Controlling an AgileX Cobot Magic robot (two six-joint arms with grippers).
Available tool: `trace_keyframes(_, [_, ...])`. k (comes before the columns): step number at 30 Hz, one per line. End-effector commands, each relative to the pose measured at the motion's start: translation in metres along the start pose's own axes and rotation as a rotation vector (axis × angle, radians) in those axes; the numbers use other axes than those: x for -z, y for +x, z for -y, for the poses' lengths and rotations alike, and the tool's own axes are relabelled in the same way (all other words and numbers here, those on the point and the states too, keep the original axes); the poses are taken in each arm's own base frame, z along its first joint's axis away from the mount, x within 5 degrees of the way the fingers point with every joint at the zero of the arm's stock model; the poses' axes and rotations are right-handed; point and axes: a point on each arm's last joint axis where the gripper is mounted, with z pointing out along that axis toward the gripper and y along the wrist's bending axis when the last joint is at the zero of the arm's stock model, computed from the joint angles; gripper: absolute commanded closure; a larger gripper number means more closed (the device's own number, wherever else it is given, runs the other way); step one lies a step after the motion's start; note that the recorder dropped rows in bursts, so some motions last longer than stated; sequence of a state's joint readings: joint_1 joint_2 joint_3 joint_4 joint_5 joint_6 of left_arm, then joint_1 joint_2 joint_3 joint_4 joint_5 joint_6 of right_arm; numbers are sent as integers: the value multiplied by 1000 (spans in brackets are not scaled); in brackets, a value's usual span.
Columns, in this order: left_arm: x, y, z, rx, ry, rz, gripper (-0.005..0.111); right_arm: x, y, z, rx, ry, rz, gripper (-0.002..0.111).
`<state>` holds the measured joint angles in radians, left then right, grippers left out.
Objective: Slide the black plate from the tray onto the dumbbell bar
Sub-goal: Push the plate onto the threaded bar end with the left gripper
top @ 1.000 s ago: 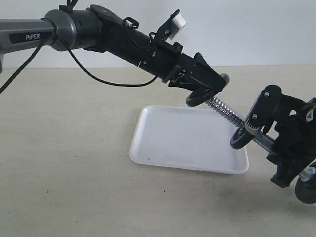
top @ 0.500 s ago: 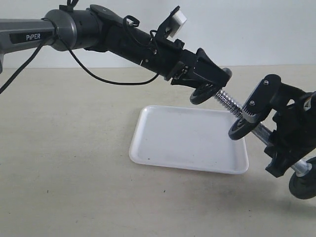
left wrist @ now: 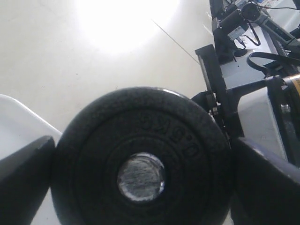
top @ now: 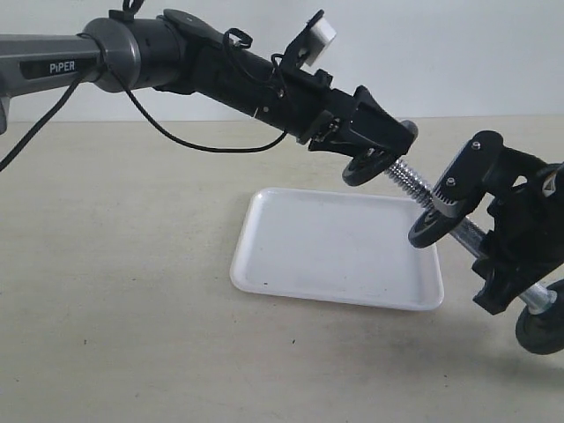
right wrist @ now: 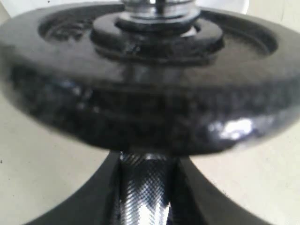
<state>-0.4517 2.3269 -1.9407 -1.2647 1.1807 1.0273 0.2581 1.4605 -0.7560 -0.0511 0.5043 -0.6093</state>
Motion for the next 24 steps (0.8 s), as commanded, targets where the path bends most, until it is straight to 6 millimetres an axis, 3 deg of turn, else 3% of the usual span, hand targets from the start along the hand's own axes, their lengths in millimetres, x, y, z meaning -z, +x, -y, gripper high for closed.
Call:
trace_keyframes(1, [-6,-8,20,-20,81,24,102,51,-58,44,-20,473,675,108])
trace_keyframes(19, [-6,-10,21,-18,95,48,101,51,-58,44,-27,471,678,108])
trace_keyframes(20, [-6,-10,21,-18,95,48,97,51,-58,44,-27,471,678,108])
trace_keyframes(22, [-6,-10,21,-16,95,48,77,51,-58,44,-27,471,678,108])
trace_keyframes(24, [-6,-10,21,9,96,46,52,51,-58,45,-27,473,680,108])
